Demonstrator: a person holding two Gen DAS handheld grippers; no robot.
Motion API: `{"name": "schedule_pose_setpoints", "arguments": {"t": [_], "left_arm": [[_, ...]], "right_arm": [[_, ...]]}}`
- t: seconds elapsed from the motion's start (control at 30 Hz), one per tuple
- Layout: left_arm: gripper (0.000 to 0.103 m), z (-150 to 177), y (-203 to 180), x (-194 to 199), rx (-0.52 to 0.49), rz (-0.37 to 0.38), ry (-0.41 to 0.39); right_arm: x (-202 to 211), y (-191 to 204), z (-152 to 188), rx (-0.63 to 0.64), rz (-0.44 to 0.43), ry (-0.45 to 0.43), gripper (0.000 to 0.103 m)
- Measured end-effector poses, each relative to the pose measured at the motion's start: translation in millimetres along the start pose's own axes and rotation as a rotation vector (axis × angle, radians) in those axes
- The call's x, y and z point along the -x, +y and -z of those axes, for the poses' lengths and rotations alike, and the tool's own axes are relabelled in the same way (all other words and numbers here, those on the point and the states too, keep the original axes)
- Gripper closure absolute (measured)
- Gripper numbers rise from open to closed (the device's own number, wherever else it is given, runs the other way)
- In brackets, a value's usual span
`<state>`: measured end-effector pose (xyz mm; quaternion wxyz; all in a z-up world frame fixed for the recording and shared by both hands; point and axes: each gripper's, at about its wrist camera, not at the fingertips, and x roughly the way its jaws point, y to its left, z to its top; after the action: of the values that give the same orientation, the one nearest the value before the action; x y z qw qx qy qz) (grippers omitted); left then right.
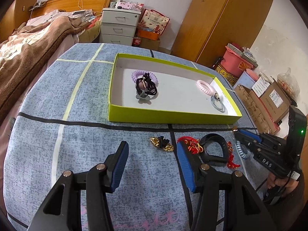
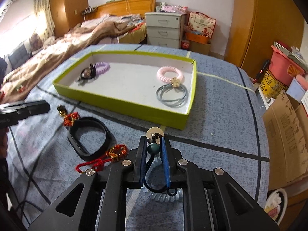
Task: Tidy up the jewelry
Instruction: 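Grasp the light-blue coil keychain with the right tool, then grasp the gold charm with the left tool while the right tool carries the keychain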
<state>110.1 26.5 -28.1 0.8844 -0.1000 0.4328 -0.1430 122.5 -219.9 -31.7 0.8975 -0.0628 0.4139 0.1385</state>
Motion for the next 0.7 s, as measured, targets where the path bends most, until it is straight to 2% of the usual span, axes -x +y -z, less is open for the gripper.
{"name": "schedule_pose_setpoints", "arguments": {"t": [0.1, 0.27, 0.7], "left_arm": [[0.049, 1.4, -3.3, 0.1, -0.036, 0.018, 0.0], [0.049, 4.8, -11.5, -10.1, -0.077, -0.013, 0.035], [0.048, -4.5, -22.0, -31.5, -0.109, -0.105, 0.049]], "right_arm": [[11.5, -7.5, -1.5, -0.042, -0.018, -0.043, 0.087], [22.9, -8.5, -4.2, -0.061, -0.034, -0.08, 0.087], [23.4, -5.8, -1.6, -0.07, -0.06, -0.093, 0.087]]}}
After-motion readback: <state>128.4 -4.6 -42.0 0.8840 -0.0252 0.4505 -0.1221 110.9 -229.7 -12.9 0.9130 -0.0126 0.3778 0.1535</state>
